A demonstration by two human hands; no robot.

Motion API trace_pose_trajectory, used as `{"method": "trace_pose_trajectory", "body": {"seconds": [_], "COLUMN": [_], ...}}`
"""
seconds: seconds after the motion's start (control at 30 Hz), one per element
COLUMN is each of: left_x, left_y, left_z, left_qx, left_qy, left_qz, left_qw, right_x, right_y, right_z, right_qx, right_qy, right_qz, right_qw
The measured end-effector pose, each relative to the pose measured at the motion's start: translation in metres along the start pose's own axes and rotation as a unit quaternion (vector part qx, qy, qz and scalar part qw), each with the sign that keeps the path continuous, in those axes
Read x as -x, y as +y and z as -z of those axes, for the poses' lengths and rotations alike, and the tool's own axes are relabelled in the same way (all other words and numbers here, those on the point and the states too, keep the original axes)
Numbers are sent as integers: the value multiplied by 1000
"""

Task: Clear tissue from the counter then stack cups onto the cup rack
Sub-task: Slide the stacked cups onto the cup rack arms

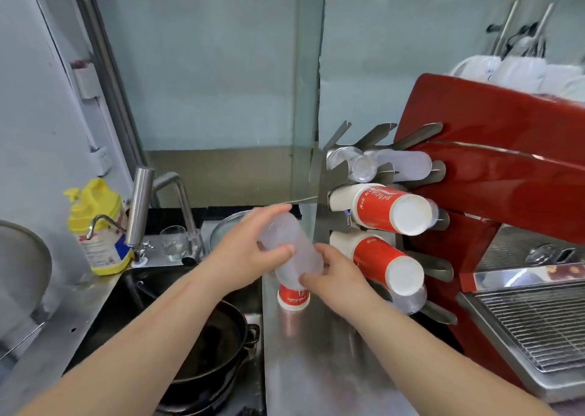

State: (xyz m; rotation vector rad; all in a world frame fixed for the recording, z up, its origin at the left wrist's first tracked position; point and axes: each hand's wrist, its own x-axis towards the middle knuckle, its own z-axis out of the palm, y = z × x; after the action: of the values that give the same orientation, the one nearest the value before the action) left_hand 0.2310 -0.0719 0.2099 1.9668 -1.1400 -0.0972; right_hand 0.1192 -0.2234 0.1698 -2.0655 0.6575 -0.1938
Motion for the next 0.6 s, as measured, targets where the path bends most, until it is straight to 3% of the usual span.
{"method": "trace_pose_trajectory", "body": {"seconds": [0.3,0.6], "left_x": [-66,-110], "left_y": [80,148], "left_z": [61,55], "left_qx": [-8,18], "left_qy": [79,63], "left_qz": [-121,-204], "left_qw": [989,977], "right_x": [-6,-4], "right_y": [-80,-96], "right_z": [69,149], "right_qx": [-61,-81], "right_qy": [114,203], "right_qz": [103,126], "right_qw": [986,968]}}
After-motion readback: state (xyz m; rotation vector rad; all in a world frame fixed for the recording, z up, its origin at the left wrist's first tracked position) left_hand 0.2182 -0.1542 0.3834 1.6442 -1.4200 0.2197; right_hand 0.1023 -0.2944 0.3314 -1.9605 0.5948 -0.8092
